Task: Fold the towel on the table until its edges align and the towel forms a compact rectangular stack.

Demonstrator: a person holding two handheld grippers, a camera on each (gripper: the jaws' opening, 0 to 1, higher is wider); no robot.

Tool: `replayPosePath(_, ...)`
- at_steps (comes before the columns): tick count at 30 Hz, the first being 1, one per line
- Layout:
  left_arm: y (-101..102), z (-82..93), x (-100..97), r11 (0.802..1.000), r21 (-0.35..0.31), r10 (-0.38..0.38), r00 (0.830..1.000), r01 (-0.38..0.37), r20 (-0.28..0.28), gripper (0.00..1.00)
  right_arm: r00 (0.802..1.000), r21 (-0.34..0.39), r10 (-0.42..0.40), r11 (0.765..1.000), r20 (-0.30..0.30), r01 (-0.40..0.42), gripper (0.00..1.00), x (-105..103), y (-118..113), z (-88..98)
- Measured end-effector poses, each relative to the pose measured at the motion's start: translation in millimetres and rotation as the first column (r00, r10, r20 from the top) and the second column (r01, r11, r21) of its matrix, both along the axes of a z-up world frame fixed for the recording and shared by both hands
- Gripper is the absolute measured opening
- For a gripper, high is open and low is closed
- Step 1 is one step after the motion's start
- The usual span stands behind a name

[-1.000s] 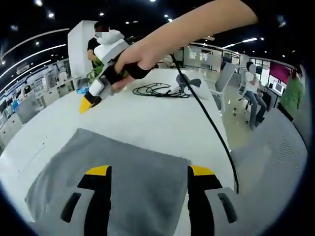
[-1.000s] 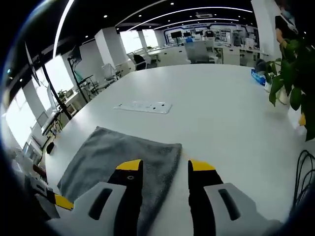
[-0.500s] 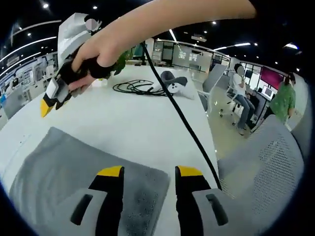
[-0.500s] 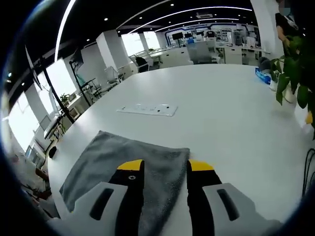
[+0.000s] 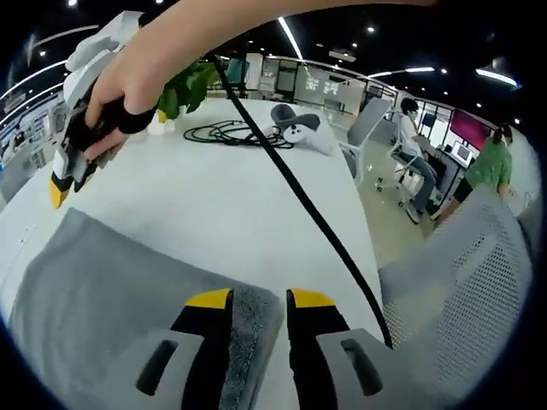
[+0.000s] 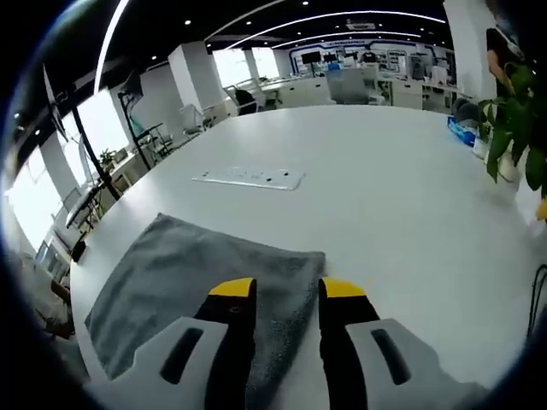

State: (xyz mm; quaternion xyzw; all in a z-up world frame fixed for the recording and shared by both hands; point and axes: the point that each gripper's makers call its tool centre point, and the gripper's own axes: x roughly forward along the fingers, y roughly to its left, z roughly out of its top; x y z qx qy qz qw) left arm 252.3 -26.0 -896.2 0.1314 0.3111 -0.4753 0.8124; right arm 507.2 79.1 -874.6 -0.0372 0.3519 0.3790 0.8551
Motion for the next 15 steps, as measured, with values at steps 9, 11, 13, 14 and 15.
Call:
replayPosePath(9, -11.5, -8.2, 0.0, 1.0, -0.007, -0.016, 1.0, 0.016, 0.009, 0.26, 0.999, -0.065, -0.022, 0.998, 0.028, 0.023, 0.21, 18.5, -2.7, -16.2)
replayPosePath(11, -10.8, -11.4, -0.6, 1.0, 0.007, -0.014, 1.0, 0.014, 0.01, 0.26, 0.999, -0.08, -0.025, 0.996, 0.032, 0.027, 0.19, 21.1, -0.9, -21.9)
replayPosePath(13, -10.1, -15.6, -1.3, 1.0, 0.023, -0.014, 1.0, 0.014, 0.011, 0.26, 0.999, -0.066, -0.038, 0.997, 0.018, 0.039, 0.17, 23.2, 3.0, -27.2)
replayPosePath(14, -9.8, -17.2, -1.6, 0.999, 0.029, -0.014, 1.0, 0.014, 0.012, 0.26, 0.999, -0.066, -0.043, 0.997, 0.012, 0.044, 0.17, 24.0, 4.2, -29.6)
replayPosePath(15, -9.4, -18.7, -1.9, 0.999, 0.034, -0.013, 1.0, 0.012, 0.008, 0.26, 0.999, -0.066, -0.046, 0.997, 0.008, 0.047, 0.17, 24.5, 5.9, -32.5)
